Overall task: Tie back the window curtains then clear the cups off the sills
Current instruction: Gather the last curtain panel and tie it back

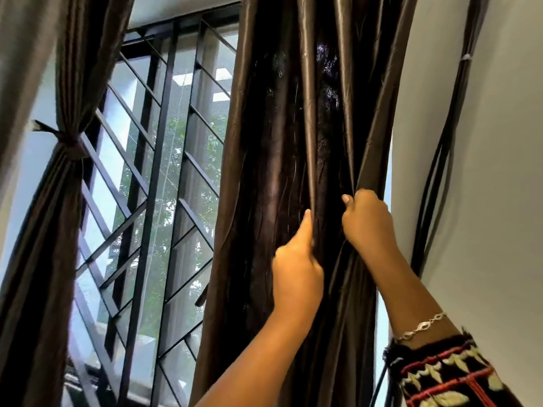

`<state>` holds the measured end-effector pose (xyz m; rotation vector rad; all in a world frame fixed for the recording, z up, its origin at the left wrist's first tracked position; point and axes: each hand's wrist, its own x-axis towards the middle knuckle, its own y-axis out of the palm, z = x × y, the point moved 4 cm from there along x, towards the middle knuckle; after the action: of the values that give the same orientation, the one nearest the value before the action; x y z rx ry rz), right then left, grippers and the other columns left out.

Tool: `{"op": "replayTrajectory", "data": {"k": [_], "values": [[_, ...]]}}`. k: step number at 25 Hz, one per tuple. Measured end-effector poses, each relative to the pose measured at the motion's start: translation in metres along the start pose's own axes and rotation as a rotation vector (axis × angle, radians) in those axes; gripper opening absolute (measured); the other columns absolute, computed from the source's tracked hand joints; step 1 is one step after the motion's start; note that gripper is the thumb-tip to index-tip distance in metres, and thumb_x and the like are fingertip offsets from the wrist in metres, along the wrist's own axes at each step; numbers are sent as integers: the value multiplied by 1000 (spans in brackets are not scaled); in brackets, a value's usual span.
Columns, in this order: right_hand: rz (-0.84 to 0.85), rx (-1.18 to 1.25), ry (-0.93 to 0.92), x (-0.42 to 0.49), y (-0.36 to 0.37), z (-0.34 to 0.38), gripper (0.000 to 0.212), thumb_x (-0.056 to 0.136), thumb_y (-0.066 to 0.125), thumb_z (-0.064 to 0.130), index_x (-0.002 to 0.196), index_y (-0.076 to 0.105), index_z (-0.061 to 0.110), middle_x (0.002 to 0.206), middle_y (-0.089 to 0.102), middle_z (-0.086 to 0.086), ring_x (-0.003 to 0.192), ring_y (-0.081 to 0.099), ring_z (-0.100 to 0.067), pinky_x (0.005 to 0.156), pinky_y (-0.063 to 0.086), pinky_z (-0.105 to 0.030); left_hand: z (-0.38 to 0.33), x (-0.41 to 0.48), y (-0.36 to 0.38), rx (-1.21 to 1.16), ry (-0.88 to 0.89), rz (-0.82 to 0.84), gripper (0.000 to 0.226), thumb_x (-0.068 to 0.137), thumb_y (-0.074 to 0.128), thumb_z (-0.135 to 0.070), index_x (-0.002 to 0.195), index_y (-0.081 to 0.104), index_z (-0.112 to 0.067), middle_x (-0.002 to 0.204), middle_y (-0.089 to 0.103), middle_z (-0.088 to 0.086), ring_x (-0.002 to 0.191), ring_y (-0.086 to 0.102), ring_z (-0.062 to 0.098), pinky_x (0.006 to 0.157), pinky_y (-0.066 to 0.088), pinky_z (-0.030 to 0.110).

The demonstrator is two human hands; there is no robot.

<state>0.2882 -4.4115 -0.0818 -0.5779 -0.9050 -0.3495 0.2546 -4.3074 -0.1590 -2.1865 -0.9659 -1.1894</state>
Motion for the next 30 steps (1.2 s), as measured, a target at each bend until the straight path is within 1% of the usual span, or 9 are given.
{"op": "replayTrajectory", "data": {"k": [6,10,15,18,21,23,26,28,30], "values": [[69,192,30,0,6,3,44,100,35,28,59,27,15,60,34,-2,65,39,-23,62,29,-31,-13,-3,32,112,18,128,72,81,40,12,142,34,-28,99,67,13,83,63,28,76,51,40],[151,198,38,-8,16,7,50,93,38,51,61,33,13,65,45,-4,64,44,-23,62,35,-32,-12,-2,33,112,9,102,41,83,42,8,118,57,-5,88,67,15,78,61,30,69,48,39],[109,0,31,-9,20,4,41,98,41,26,62,26,17,78,48,-9,76,44,-27,65,31,-31,-1,-8,30,146,127,108,42,85,42,4,123,56,-9,84,68,9,70,62,24,55,41,24],[86,-11,21,-10,18,4,42,99,40,25,61,25,16,65,36,-1,67,39,-22,62,28,-29,3,-20,14,277,393,-65,41,98,30,-28,129,51,-12,123,57,8,111,57,28,86,51,38],[57,-4,-3,-12,18,2,42,99,40,23,60,25,15,61,33,-2,53,31,-15,48,20,-32,16,-18,-22,280,514,-327,52,96,33,-39,137,34,-7,144,31,2,140,17,26,116,14,43],[48,13,-13,-13,20,-1,42,99,40,23,60,26,14,60,34,-3,52,32,-14,45,20,-27,29,-4,-52,313,372,-491,61,92,43,-41,140,25,-8,148,30,7,141,15,24,118,4,40],[37,14,-12,-14,22,0,43,99,40,22,59,26,14,59,34,-4,52,31,-14,46,19,-28,44,13,-80,253,53,-522,63,89,52,-35,140,30,-6,141,42,13,131,38,25,115,22,40],[45,8,-10,-15,25,2,42,99,39,22,60,26,14,60,34,-3,53,32,-16,47,20,-31,50,13,-77,142,-106,-374,52,90,54,-15,138,37,-8,122,58,7,111,56,21,91,40,14],[47,-3,-4,-15,28,3,42,99,38,23,60,26,15,61,34,-3,54,33,-19,52,23,-32,47,5,-64,159,-134,-213,56,86,48,6,137,43,-15,94,67,12,84,63,26,64,40,18]]}}
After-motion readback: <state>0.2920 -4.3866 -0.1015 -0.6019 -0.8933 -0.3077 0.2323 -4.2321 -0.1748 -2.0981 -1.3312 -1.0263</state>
